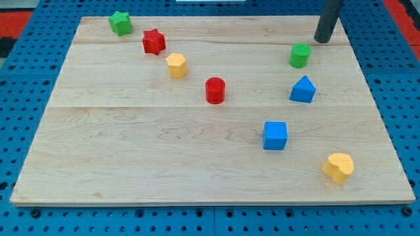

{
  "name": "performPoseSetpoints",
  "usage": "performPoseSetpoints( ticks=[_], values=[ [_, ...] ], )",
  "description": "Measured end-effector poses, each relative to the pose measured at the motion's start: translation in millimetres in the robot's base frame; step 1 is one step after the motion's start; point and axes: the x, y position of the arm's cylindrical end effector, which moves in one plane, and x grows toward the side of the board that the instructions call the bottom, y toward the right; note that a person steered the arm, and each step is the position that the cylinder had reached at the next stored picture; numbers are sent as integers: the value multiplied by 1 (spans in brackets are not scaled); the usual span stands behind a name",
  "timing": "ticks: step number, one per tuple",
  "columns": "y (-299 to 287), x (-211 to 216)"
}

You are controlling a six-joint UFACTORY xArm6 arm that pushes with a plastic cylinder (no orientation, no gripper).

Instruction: Push the blue triangle closer to blue cube

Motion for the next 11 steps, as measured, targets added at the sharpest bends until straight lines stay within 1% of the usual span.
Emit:
performPoseSetpoints(
  ticks=[2,3,5,6,7,9,10,11],
  values=[
    [-47,19],
    [-41,36],
    [13,97],
    [14,113],
    [-39,122],
    [-109,139],
    [-124,158],
    [-86,169]
  ],
)
